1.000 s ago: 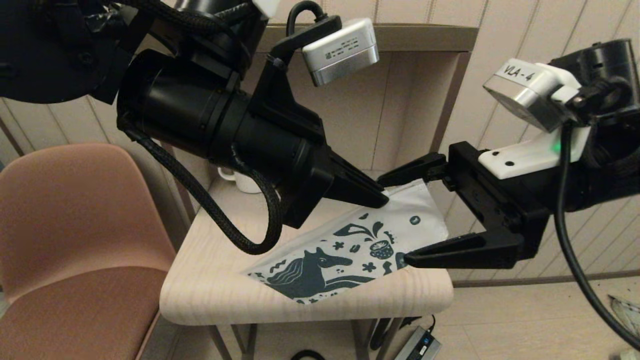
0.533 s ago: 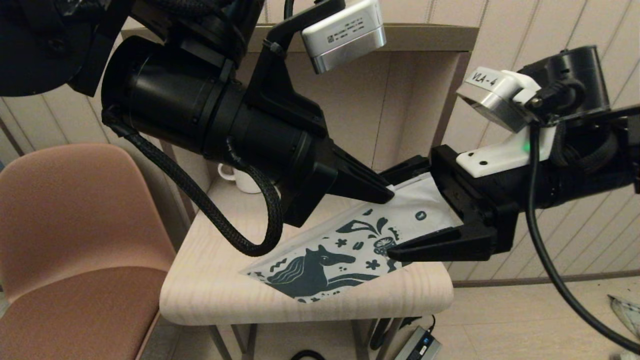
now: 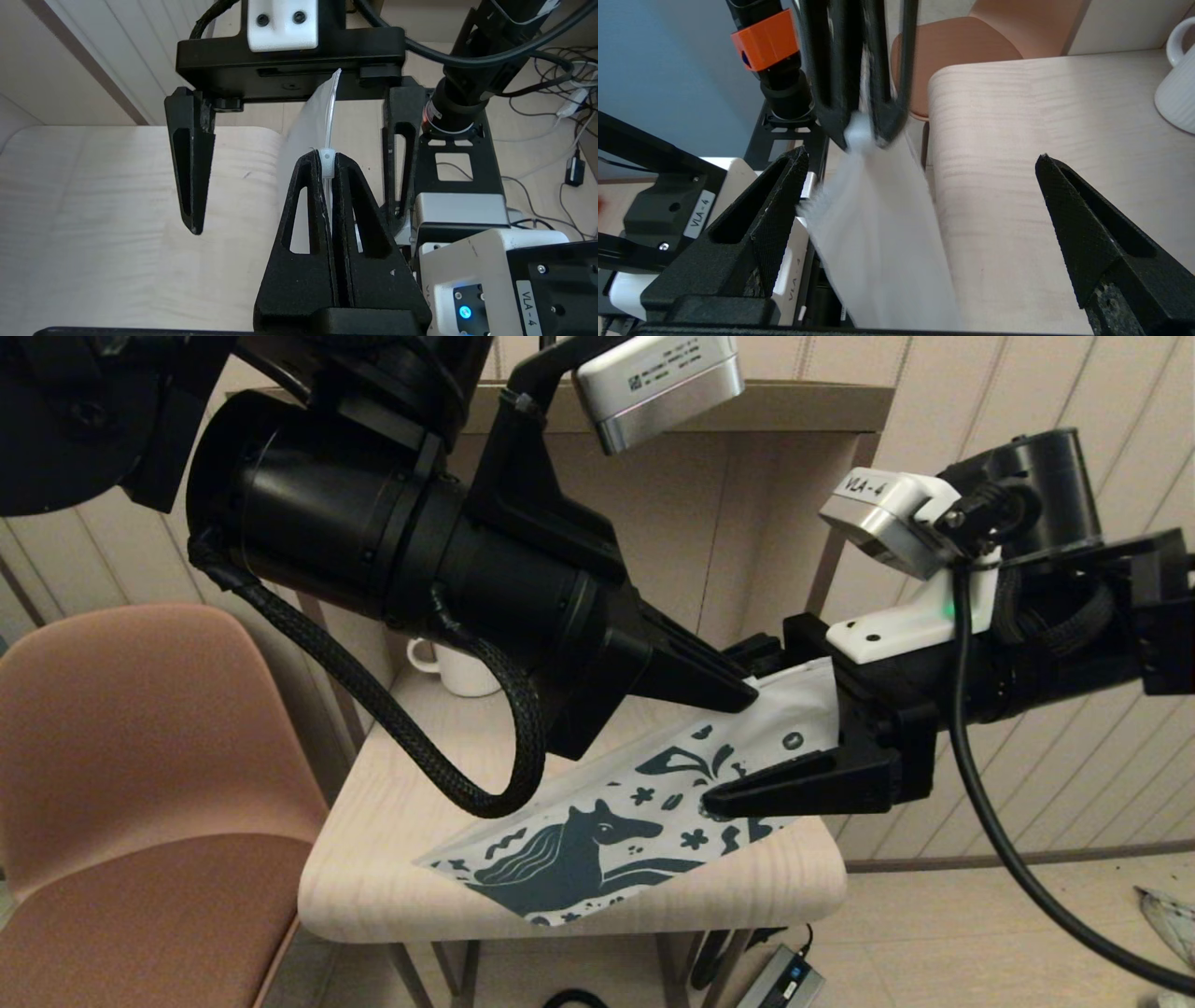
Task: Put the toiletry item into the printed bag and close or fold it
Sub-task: Hand it to the other hand
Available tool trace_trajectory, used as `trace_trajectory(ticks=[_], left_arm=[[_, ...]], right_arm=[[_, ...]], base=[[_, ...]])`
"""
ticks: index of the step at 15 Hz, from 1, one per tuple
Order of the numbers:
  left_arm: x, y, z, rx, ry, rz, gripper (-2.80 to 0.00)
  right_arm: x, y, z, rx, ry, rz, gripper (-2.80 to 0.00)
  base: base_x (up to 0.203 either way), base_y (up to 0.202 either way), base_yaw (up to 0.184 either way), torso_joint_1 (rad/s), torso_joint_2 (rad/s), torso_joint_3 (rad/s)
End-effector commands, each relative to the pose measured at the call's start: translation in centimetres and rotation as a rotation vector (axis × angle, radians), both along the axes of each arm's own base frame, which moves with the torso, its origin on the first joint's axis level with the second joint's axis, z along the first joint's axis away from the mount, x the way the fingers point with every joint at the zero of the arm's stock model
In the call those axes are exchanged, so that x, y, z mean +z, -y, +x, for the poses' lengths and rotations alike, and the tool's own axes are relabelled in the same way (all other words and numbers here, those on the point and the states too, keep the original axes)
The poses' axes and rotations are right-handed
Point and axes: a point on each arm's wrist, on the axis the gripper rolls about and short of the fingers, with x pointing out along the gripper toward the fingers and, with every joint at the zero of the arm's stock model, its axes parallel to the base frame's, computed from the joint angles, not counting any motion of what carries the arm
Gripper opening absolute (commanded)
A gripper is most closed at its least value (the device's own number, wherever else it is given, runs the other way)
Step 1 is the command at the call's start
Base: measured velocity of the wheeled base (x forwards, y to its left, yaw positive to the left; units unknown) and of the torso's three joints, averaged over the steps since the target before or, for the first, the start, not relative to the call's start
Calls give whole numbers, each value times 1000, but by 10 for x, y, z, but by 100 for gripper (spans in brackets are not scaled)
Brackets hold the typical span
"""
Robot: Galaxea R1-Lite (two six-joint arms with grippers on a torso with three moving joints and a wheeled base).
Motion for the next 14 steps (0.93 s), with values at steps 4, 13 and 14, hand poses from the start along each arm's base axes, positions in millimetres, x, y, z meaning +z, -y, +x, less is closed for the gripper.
trace_trajectory(ticks=[4, 13, 14], left_arm=[[-2, 3, -1, -11, -5, 5, -280], [-2, 5, -1, 1, 5, 10, -280], [-2, 5, -1, 1, 6, 10, -280]], right_arm=[[2, 1, -2, 10, 4, 6, 0], [0, 2, 0, 74, -13, 35, -280], [0, 2, -1, 76, -13, 36, -280]], base=[[0, 0, 0, 0, 0, 0], [0, 0, 0, 0, 0, 0], [0, 0, 0, 0, 0, 0]])
